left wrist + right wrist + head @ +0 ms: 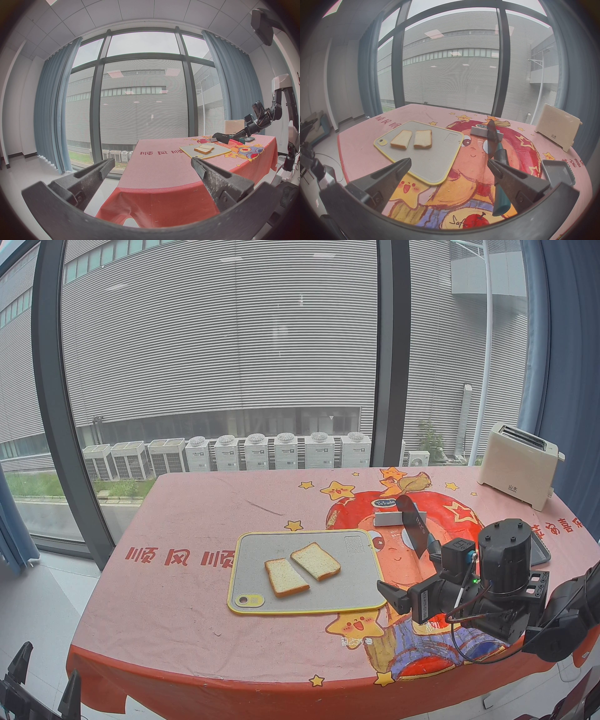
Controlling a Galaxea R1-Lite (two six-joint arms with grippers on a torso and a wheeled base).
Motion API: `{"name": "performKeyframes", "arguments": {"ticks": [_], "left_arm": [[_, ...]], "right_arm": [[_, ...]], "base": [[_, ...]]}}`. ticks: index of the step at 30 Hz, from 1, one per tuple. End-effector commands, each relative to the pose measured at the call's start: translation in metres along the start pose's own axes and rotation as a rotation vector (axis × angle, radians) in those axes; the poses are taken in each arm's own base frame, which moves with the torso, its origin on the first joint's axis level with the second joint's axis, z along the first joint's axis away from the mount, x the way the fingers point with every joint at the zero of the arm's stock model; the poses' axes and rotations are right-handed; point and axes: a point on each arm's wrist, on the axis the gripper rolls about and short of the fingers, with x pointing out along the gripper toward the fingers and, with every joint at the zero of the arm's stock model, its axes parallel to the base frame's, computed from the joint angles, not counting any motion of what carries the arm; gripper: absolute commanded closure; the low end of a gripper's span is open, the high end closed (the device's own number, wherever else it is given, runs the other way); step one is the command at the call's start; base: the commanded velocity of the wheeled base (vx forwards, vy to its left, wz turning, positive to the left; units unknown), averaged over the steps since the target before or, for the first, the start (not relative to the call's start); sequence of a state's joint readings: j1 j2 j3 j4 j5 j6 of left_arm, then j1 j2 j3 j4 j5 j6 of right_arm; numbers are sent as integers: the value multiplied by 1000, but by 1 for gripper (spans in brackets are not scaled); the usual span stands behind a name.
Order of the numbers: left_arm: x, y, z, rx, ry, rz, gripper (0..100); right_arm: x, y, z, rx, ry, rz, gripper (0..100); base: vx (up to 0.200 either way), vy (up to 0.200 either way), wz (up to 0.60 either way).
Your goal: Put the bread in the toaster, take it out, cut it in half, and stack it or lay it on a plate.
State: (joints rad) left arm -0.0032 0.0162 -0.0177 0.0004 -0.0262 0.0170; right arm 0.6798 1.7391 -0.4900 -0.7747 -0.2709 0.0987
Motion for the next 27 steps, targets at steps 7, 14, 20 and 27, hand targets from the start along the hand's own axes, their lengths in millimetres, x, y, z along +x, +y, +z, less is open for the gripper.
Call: {"name": "performKeyframes", "arguments": {"ticks": [7, 14, 20, 27], "left_arm": [[1, 0, -5, 0, 10, 0, 0], [1, 0, -5, 0, 10, 2, 0], [1, 0, -5, 0, 10, 0, 0], [1, 0, -5, 0, 10, 0, 0]], "right_arm": [[-5, -2, -5, -13, 18, 30, 0], [-7, -1, 1, -54, -4, 92, 0], [2, 1, 12, -78, -27, 94, 0], [17, 7, 22, -91, -40, 108, 0]], "base": [[0, 0, 0], [0, 0, 0], [0, 0, 0], [0, 0, 0]]}}
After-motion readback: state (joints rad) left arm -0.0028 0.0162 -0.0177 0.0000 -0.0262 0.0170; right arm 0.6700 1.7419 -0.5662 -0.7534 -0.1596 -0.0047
